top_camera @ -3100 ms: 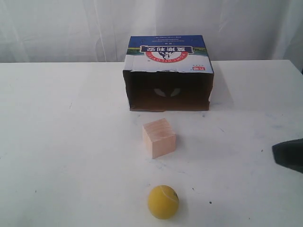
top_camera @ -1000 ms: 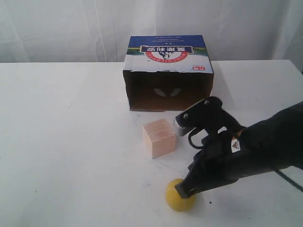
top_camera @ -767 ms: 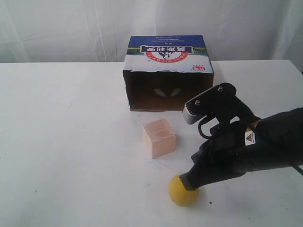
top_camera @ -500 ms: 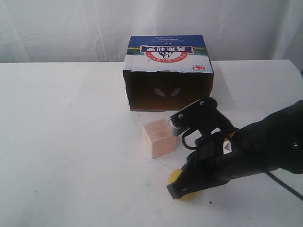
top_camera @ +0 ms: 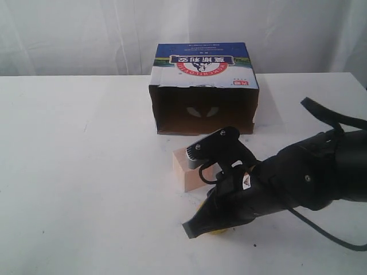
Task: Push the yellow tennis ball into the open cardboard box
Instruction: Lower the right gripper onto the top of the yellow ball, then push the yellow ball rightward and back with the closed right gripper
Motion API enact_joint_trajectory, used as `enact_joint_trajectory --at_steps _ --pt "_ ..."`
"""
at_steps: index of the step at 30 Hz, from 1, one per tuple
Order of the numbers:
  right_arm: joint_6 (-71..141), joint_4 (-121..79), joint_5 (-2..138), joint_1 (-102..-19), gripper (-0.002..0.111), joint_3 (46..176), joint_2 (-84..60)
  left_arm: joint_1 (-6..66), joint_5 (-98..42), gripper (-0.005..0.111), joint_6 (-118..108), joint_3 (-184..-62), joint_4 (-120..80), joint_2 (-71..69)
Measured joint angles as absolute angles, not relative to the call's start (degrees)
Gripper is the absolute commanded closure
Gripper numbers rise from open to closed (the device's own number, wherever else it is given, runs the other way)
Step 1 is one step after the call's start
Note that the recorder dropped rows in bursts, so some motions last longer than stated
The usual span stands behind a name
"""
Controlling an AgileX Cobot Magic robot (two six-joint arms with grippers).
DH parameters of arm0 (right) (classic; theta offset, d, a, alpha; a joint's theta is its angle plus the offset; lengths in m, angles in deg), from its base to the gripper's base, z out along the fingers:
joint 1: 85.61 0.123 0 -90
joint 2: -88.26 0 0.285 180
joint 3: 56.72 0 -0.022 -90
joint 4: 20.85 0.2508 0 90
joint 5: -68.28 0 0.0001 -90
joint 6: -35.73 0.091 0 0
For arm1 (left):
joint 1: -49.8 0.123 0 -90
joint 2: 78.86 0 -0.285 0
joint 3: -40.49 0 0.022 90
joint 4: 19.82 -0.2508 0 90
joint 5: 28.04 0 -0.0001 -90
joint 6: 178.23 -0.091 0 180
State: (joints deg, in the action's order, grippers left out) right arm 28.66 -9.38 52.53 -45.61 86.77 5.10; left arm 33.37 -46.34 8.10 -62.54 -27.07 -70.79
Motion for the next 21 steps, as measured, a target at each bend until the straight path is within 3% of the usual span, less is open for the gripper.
enact_joint_trajectory --at_steps 11,21 --pt "31.21 -9.61 51.06 -46.79 0.108 84.60 3.45 33.37 -46.34 0.107 8.10 -62.54 -27.07 -70.79" --pt "33.51 -16.76 49.75 -54.08 0.108 82.67 0.47 33.37 -46.34 0.107 8.10 -62.54 -27.07 -70.79"
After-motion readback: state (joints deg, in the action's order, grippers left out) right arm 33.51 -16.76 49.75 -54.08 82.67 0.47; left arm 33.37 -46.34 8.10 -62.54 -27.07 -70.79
